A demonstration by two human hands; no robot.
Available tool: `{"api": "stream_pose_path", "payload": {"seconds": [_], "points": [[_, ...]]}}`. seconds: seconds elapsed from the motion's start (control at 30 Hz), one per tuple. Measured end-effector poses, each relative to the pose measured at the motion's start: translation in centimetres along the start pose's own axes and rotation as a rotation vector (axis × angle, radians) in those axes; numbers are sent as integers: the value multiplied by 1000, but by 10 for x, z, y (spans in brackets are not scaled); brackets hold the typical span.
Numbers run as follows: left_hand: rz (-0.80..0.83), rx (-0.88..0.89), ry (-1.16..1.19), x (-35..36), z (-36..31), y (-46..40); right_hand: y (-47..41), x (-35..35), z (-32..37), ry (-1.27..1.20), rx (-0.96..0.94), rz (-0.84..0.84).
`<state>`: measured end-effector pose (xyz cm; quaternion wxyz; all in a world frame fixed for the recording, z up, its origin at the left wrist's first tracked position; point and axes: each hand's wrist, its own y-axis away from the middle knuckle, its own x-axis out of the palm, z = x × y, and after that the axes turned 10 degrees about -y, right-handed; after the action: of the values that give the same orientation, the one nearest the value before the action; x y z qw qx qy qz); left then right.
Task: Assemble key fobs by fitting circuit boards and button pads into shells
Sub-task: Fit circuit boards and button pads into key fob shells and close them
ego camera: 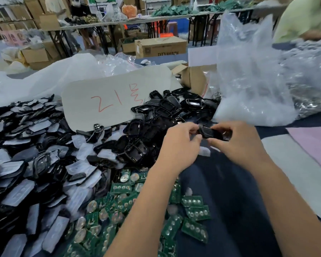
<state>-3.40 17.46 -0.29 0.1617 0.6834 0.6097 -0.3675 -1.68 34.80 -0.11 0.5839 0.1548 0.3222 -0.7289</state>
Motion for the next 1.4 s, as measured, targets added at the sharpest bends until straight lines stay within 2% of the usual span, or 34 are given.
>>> {"api": "stream_pose_path", "payload": {"seconds": [0.1,0.23,0.37,0.43,0.5,0.57,0.67,0.8,0.9,0.97,1.07,1.13,1.33,1.4], "points": [[55,32,16,27,-26,-5,1,-32,-17,69,62,-58],[38,124,-139,38,-32,-3,1,-57,-31,121,95,-144],[39,110,-263,25,-21,2,-1,-47,-18,25,61,-90],[14,82,-250,14,-18,2,0,-35,-1,20,0,75],[-29,50,-248,0,-12,1,1,-20,16,21,-17,352],[-64,16,-255,-13,-5,-1,6,-10,34,51,56,643],[-33,10,-345,-29,8,2,15,6,57,269,99,915],[66,-50,-392,-47,25,8,27,26,77,531,-1,1001],[82,-99,-401,-60,32,10,22,27,80,520,3,1033],[166,-94,-405,-67,35,13,14,20,77,428,53,1070],[296,-50,-420,-72,40,18,1,9,67,248,78,1045],[324,-21,-390,-71,43,21,-5,5,60,145,45,976],[321,-4,-317,-71,47,25,-18,15,53,-277,-119,557],[253,-5,-263,-73,49,27,-21,23,57,-446,-110,419]]}}
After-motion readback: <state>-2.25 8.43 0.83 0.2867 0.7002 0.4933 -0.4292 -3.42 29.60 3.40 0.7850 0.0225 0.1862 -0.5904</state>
